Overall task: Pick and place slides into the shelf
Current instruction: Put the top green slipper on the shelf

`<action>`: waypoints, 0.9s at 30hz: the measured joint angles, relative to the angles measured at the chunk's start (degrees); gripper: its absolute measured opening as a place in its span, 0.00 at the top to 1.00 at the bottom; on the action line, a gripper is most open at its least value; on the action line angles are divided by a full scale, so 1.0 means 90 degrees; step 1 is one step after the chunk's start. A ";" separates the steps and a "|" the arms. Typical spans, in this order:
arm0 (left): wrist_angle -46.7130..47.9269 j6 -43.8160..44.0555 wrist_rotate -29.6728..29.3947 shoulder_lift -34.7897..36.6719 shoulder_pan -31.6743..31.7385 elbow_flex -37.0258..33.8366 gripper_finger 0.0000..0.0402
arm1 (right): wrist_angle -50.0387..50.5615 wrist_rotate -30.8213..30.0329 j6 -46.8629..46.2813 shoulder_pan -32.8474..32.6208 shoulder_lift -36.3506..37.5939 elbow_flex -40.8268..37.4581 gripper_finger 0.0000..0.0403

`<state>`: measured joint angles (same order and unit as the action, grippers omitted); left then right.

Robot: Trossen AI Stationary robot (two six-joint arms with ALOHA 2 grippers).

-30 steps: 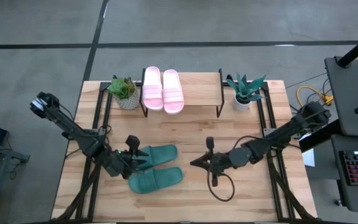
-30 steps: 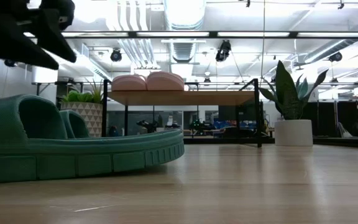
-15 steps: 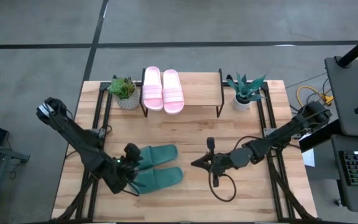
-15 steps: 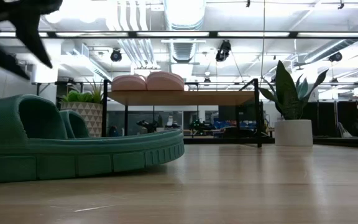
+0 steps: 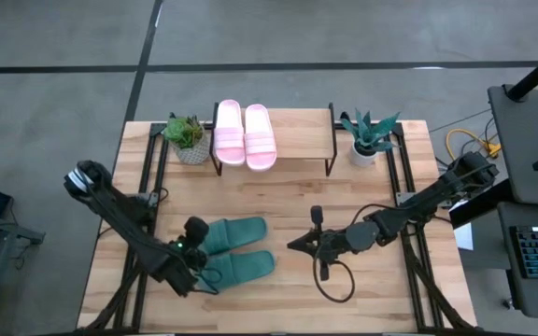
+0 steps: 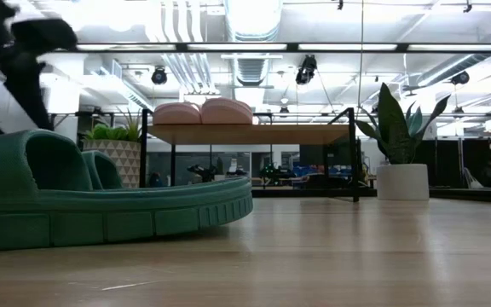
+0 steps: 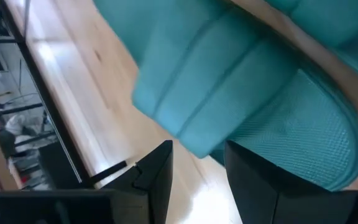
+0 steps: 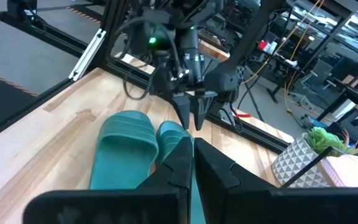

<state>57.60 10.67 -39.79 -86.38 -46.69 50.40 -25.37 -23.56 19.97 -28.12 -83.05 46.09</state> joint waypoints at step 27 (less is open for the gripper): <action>-0.0171 0.0618 0.0011 -0.0878 -0.0042 -0.0017 0.68 | 0.0127 -0.0004 0.0002 0.0000 0.0000 0.0000 0.98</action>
<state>56.06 16.23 -39.69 -94.28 -47.07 50.25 -24.23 -23.59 19.99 -28.12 -83.05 46.09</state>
